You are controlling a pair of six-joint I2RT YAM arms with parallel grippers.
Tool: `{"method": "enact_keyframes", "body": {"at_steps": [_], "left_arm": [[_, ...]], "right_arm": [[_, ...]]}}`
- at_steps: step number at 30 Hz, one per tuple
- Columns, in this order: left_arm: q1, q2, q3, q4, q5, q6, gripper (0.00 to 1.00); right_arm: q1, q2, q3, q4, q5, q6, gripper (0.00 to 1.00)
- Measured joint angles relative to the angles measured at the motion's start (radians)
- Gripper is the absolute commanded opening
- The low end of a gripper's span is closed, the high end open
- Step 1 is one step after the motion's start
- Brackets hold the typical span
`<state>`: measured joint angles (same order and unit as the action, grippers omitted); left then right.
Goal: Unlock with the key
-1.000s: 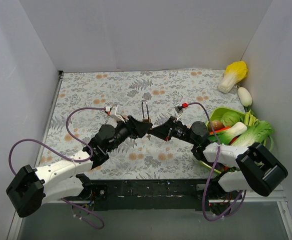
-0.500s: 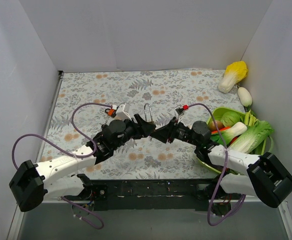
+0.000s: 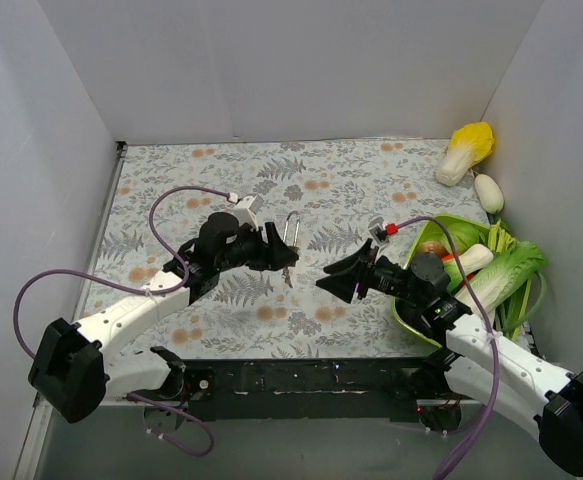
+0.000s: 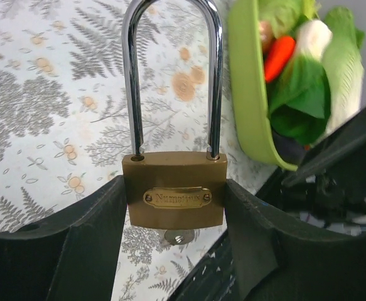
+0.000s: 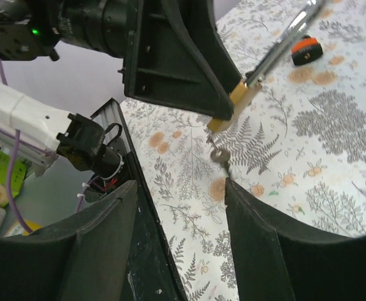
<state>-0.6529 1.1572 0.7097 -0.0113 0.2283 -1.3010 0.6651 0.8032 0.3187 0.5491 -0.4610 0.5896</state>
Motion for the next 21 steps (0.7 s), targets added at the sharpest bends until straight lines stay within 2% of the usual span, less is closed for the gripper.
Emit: {"method": "enact_keyframes", "body": {"at_steps": [4, 9, 15, 21], "left_arm": [[0.031, 0.003, 0.069, -0.056, 0.200, 0.136, 0.00], [0.060, -0.015, 0.079, -0.134, 0.414, 0.261, 0.00], [0.096, -0.037, 0.068, -0.166, 0.621, 0.323, 0.00], [0.122, -0.031, 0.068, -0.151, 0.814, 0.330, 0.00]], "right_arm": [[-0.029, 0.033, 0.130, -0.071, -0.102, -0.090, 0.65], [-0.037, 0.105, 0.341, -0.205, -0.185, -0.238, 0.65], [-0.037, 0.126, 0.482, -0.294, -0.263, -0.372, 0.66], [-0.037, 0.203, 0.528, -0.373, -0.332, -0.452, 0.67]]}}
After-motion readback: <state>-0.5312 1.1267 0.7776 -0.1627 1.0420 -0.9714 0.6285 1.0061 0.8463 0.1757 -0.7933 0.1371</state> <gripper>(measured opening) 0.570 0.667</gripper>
